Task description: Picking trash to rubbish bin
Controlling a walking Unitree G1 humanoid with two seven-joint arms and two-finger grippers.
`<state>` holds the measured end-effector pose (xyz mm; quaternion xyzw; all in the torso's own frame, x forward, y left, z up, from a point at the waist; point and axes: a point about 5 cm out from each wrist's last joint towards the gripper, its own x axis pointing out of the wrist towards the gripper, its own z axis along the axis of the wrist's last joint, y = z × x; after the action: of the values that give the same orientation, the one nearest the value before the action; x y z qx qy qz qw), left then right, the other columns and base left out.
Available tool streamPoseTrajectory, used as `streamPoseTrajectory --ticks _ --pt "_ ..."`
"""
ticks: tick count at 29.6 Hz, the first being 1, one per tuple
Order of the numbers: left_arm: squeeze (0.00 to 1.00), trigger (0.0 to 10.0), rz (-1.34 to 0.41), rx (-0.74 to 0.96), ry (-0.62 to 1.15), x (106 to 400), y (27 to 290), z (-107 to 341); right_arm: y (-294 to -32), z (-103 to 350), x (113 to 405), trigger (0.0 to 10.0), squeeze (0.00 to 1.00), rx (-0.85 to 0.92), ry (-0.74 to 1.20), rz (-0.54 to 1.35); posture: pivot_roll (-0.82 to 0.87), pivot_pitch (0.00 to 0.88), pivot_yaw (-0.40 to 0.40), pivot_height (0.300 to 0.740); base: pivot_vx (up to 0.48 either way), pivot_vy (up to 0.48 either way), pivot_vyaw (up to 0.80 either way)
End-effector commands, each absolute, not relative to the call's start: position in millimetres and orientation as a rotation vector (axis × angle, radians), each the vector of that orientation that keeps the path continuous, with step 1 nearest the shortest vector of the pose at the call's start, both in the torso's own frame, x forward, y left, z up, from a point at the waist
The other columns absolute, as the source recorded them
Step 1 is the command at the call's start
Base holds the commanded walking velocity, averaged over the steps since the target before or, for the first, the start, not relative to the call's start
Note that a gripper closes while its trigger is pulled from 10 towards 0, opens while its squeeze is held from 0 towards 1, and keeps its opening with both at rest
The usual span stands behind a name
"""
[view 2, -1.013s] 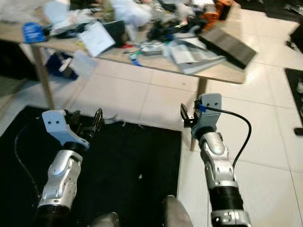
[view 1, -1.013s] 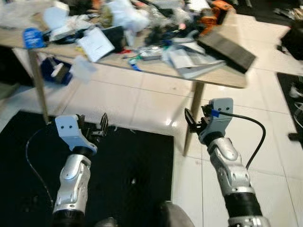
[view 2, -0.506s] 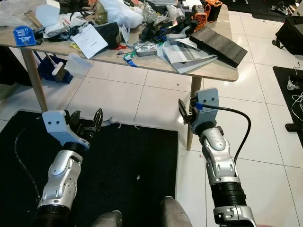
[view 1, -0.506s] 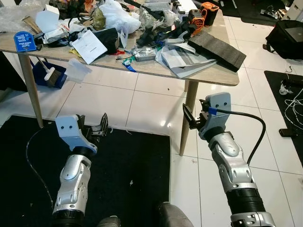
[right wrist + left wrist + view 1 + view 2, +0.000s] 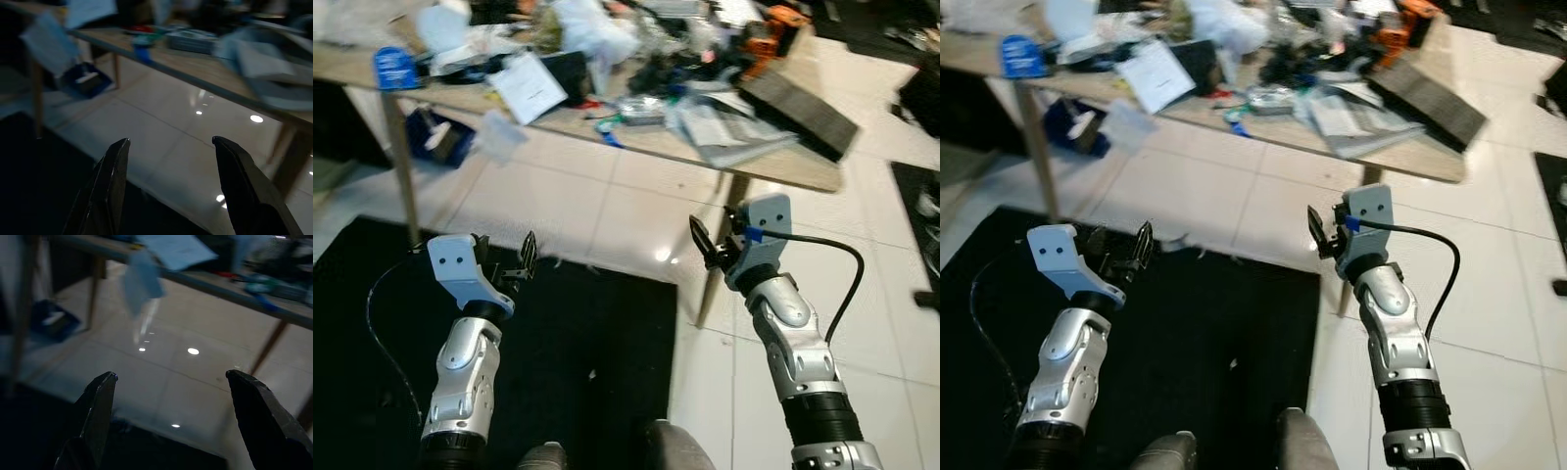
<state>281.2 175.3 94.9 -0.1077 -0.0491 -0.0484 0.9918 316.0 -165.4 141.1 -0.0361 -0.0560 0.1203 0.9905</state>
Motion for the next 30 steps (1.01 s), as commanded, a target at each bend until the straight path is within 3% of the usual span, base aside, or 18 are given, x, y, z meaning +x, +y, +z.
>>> streamPoseTrajectory --ticks 1,21,30 --pt "0.00 10.0 -0.092 -0.225 -0.066 277.9 173.7 86.8 -167.5 134.9 315.2 10.0 0.00 -0.078 -0.088 0.232 0.01 0.151 -0.013 0.740 0.000 0.000 0.00" --pt "0.00 10.0 -0.086 -0.177 -0.134 277.4 173.1 96.1 -162.5 149.7 315.5 10.0 0.00 -0.077 -0.192 0.242 0.01 0.153 -0.011 0.740 0.000 0.000 0.00" --pt "0.00 10.0 -0.090 -0.177 -0.135 277.4 173.0 95.8 -161.4 149.0 315.4 10.0 0.00 -0.076 -0.194 0.246 0.01 0.153 -0.011 0.740 0.248 0.000 0.00"
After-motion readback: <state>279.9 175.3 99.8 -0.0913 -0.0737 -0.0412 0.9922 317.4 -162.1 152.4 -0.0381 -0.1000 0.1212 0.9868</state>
